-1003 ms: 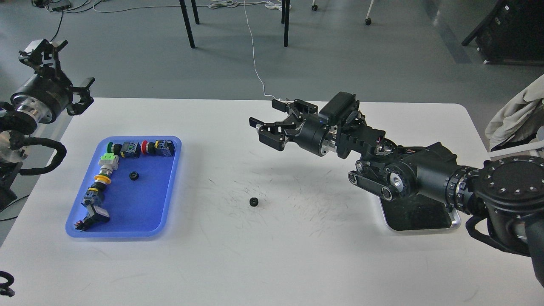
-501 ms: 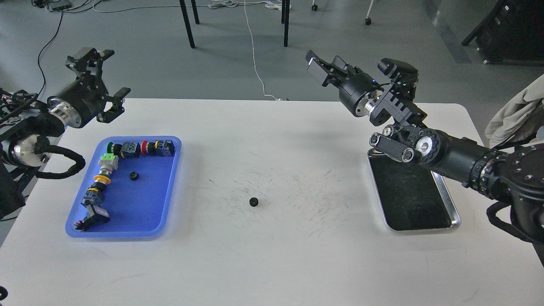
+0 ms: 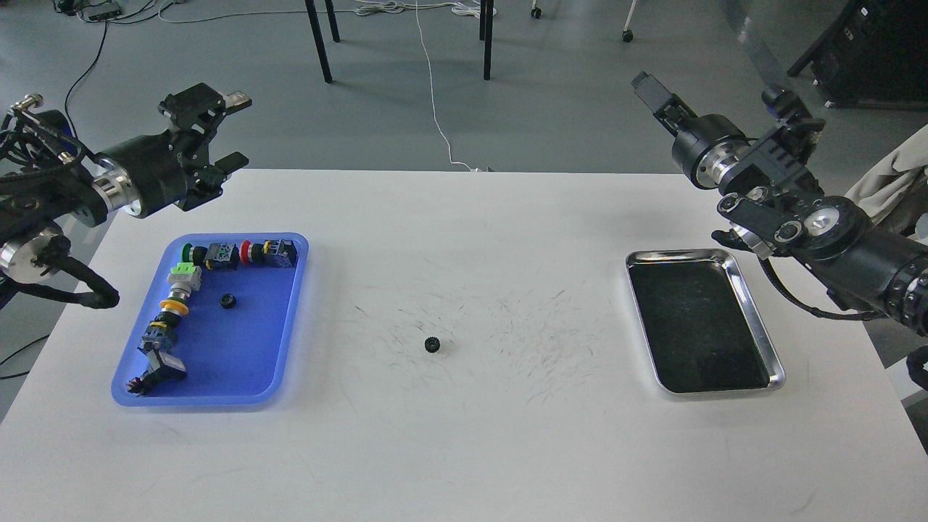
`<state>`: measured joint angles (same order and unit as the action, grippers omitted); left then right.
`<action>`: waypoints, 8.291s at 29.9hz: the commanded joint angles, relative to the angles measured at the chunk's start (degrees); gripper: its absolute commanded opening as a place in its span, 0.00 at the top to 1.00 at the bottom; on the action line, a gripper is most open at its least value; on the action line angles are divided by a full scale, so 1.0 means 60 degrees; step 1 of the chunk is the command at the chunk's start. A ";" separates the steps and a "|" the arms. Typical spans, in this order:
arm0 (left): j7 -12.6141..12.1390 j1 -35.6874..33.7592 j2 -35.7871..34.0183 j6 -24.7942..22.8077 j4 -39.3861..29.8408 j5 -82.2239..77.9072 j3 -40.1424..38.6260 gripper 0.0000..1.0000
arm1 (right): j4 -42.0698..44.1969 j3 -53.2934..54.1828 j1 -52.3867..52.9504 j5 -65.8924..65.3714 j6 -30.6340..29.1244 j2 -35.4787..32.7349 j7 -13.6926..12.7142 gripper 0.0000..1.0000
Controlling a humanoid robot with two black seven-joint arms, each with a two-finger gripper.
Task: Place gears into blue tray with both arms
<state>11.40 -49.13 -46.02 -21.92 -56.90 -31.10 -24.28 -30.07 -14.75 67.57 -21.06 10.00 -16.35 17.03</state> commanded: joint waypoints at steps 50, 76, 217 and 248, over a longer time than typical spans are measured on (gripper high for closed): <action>0.1455 -0.0220 -0.1648 -0.1013 -0.5488 -0.8248 0.1937 0.02 | -0.0218 0.4977 -0.1594 0.1254 -0.1447 -0.0439 -0.0729 0.05; 0.1278 0.0380 0.2262 0.1177 -0.4127 -1.3024 0.2333 0.03 | -0.0100 0.5519 -0.1858 0.1254 0.0236 -0.0029 -0.0670 0.03; 0.2767 0.0483 -0.1383 0.6554 0.0066 -1.5032 0.4603 0.91 | -0.0071 0.5724 -0.2327 0.1137 0.0399 0.0000 -0.0436 0.03; 0.2767 0.1171 -0.0870 0.6584 0.0504 -1.5018 0.4647 0.88 | -0.0086 0.5710 -0.2341 0.1093 0.0428 -0.0015 -0.0436 0.03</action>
<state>28.00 -42.10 -51.26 17.58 -53.88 -121.27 3.61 -30.59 19.51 53.62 -14.50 12.53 -16.44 14.42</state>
